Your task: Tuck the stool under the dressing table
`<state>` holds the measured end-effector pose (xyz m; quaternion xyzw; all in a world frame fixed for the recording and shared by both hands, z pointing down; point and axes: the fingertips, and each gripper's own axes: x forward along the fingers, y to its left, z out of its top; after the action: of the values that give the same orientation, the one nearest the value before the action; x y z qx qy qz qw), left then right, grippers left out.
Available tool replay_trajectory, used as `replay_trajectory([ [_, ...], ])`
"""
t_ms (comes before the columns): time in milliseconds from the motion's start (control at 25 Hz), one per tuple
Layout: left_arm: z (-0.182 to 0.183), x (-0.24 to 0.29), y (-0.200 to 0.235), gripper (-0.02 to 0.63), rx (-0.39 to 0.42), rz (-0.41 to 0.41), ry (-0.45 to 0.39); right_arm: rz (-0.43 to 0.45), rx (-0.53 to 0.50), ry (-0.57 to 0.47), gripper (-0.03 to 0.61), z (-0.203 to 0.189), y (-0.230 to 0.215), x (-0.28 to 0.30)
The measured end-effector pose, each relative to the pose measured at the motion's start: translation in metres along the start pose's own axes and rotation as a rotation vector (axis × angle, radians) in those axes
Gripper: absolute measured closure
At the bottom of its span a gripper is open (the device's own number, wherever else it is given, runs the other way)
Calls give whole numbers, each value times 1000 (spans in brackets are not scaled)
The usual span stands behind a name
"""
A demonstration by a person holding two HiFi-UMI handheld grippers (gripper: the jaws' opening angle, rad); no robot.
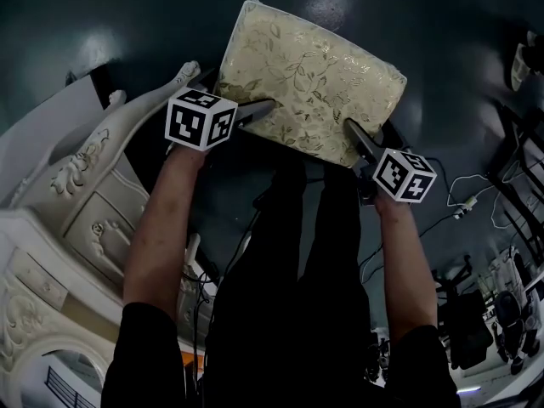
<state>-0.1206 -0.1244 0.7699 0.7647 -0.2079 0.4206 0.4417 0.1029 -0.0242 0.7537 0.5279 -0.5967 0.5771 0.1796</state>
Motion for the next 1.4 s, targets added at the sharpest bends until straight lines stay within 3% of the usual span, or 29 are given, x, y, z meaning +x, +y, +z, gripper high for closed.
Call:
replay_trajectory([
  [200, 0, 8, 0, 23, 3, -74, 70, 64, 103, 2, 135, -6, -2, 6],
  [520, 0, 17, -2, 21, 28, -185, 113, 145, 119, 35, 135, -6, -1, 11],
  [880, 0, 17, -8, 21, 25, -170, 82, 123, 105, 37, 135, -5, -3, 9],
  [1080, -13, 16, -16, 21, -25, -153, 54, 115, 69, 81, 130, -5, -8, 7],
  [1400, -7, -17, -23, 21, -100, -122, -69, 149, -16, 60, 127, 25, 17, -7],
])
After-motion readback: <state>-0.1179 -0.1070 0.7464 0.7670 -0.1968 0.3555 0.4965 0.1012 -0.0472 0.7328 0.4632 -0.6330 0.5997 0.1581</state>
